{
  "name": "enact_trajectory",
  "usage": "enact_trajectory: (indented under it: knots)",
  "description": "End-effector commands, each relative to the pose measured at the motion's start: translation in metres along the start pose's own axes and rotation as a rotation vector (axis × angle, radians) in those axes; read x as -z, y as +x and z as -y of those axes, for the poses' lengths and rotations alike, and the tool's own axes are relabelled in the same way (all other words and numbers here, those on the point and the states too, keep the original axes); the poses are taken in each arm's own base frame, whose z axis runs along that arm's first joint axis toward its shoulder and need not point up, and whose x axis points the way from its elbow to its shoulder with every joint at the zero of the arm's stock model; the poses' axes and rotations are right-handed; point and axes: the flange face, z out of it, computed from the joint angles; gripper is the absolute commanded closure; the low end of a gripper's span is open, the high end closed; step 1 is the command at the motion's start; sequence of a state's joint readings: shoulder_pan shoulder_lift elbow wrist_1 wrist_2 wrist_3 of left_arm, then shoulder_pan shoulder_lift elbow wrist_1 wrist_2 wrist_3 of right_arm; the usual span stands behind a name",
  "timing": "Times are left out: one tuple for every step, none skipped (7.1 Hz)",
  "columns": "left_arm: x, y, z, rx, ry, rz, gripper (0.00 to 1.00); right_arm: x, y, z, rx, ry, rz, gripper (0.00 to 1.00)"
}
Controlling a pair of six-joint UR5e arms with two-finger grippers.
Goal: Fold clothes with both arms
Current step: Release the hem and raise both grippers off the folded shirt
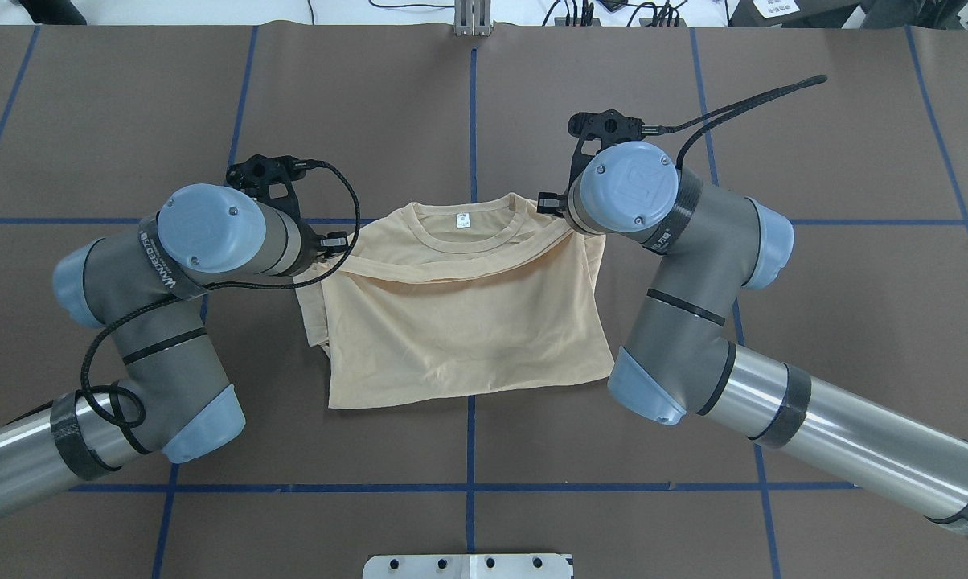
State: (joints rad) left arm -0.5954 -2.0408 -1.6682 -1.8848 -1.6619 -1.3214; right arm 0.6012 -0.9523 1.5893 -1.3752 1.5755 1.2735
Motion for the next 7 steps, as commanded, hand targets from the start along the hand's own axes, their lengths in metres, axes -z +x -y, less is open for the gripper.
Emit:
enact_trajectory:
  knots:
    - [0.0, -0.005, 0.012, -0.055, 0.014, 0.002, 0.18, -0.006, 0.002, 0.004, -0.004, 0.004, -0.003, 0.19]
    - [0.005, -0.007, 0.019, -0.064, 0.024, -0.002, 0.0, -0.002, 0.001, 0.009, -0.009, 0.004, 0.007, 0.0]
    - [0.024, -0.009, 0.029, -0.123, 0.038, -0.026, 0.0, 0.006, 0.005, 0.022, -0.001, -0.002, 0.019, 0.0]
    - [0.047, -0.013, 0.032, -0.171, 0.056, -0.057, 0.0, 0.011, 0.013, 0.035, 0.015, -0.03, 0.034, 0.0]
    - [0.056, -0.029, 0.021, -0.175, 0.022, -0.072, 0.0, 0.02, 0.025, 0.048, 0.048, -0.042, 0.048, 0.0]
    - [0.066, -0.045, 0.01, -0.175, -0.015, -0.087, 0.0, 0.024, 0.046, 0.058, 0.094, -0.061, 0.056, 0.0]
    - [0.073, -0.054, -0.005, -0.16, -0.029, -0.093, 0.0, 0.029, 0.064, 0.068, 0.13, -0.063, 0.058, 0.0]
